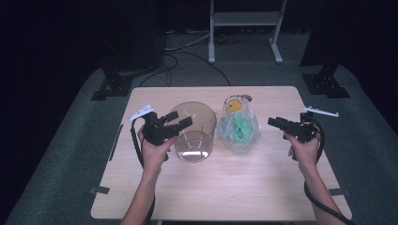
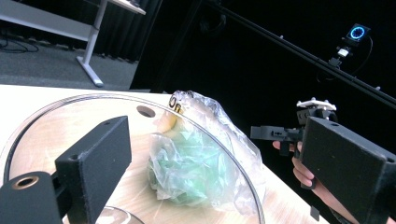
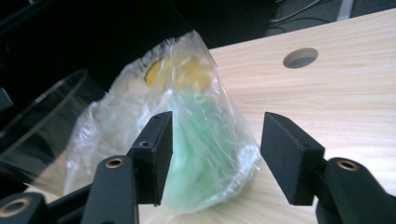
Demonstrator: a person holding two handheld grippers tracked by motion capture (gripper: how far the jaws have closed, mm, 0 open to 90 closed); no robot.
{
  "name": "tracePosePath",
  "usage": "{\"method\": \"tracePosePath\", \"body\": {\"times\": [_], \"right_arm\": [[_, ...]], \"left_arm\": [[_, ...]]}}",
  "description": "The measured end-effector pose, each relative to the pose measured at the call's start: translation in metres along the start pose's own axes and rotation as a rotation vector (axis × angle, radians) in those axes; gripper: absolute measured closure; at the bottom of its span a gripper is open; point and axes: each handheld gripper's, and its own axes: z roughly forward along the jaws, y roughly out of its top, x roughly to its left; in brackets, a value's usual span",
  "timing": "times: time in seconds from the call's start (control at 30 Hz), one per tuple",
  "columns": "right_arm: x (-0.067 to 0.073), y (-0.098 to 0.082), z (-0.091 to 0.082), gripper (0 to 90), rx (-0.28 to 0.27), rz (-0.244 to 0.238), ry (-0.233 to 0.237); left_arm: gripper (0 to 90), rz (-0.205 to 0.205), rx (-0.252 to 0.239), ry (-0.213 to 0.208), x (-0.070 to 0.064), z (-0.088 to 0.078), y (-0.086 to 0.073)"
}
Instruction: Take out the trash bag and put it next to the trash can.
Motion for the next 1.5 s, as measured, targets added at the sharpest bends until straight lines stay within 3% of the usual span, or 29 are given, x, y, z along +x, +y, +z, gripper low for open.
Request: {"method": "tracePosePath", "body": {"times": [0.23,0.67,0.93,1.17,1.5], "right_arm": [[0.003,-0.012,-0.004,41.0,0.013,-0.061,-0.033],[0.001,-0.033,-0.013,35.1,0.021,-0.112,-0.080],[-0.004,-0.047,-0.025,34.1,0.025,-0.118,-0.099],[-0.008,-0.058,-0.034,33.9,-0.006,-0.066,-0.086],[-0.007,-0.081,-0.043,32.2,-0.049,-0.050,-0.068]], "left_arm": [[7.7,0.000,0.000,0.003,0.000,0.000,0.000],[7.7,0.002,0.002,-0.003,-0.001,0.000,0.000],[7.8,0.006,0.006,0.001,-0.002,0.000,0.000],[7.8,0.015,0.015,0.005,-0.003,0.002,-0.001],[7.8,0.022,0.017,0.002,-0.006,0.003,-0.002]]}}
